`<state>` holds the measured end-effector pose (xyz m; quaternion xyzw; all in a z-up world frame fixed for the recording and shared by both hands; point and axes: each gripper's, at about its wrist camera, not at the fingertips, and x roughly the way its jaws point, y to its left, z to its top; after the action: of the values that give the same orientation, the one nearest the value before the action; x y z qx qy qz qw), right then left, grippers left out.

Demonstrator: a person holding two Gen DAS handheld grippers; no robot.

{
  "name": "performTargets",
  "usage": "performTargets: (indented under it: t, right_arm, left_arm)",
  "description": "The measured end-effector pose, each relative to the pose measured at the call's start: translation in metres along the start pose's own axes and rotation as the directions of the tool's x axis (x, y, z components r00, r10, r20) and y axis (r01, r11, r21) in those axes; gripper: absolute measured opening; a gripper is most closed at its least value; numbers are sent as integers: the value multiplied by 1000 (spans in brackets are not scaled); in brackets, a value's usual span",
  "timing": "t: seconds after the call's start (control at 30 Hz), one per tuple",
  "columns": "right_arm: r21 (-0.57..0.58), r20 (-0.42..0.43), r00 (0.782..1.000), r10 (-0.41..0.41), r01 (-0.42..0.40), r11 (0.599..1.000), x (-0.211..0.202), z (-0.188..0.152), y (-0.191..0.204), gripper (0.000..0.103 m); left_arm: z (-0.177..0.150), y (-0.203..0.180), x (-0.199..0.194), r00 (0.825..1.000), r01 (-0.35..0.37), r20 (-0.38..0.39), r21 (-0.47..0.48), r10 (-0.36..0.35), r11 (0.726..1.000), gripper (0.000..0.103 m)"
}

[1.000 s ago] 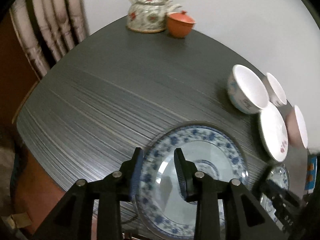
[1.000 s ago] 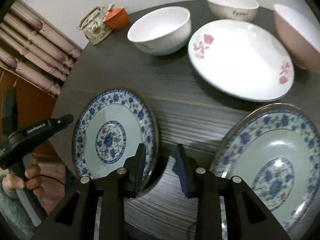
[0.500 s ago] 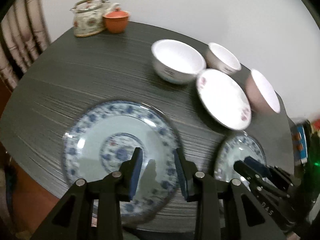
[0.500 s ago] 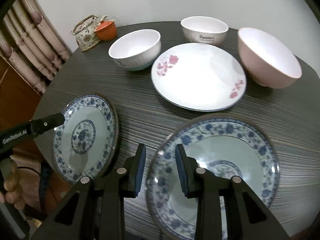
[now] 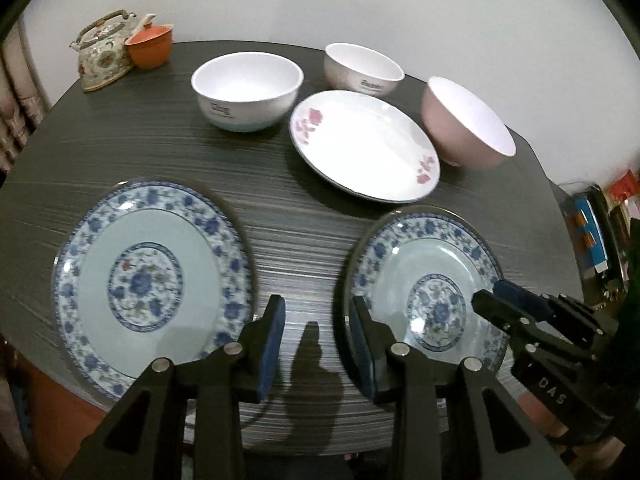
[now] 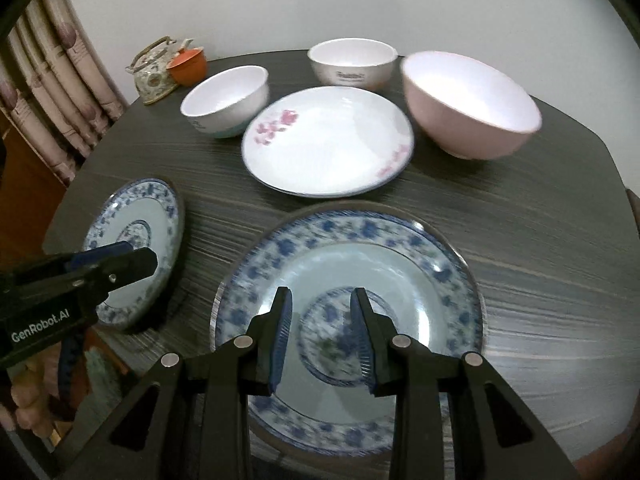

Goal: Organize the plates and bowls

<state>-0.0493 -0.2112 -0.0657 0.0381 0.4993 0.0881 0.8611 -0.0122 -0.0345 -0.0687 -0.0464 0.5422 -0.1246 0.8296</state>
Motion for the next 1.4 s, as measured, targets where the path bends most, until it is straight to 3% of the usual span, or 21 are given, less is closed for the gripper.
performTargets:
  t: [0.5, 0.57, 0.97, 1.13, 1.4]
  right_arm:
    - [59, 13, 999, -42, 41, 997, -17, -28, -62, 30]
    - [85, 16, 1000, -19, 18, 996, -17, -30, -70, 34]
    - [139, -30, 997, 68, -63, 988, 0, -33, -100, 34]
    - [218, -50, 990, 135, -121, 968, 10, -39, -114, 34]
    - [254, -52, 982, 181, -162, 954, 17, -39, -124, 34]
  left_arm:
    - [-21, -17, 15, 1000, -11, -5, 19, 11, 1000, 34]
    - [-22, -17, 17, 1000, -7, -16, 14, 7, 1000, 34]
    - [-19, -4, 28, 993, 88, -73, -67, -93, 994, 34]
    - [-16, -2, 31, 985, 136, -97, -85, -144, 987, 34]
    - [-12, 2, 40, 971, 182, -135, -127, -198, 975, 34]
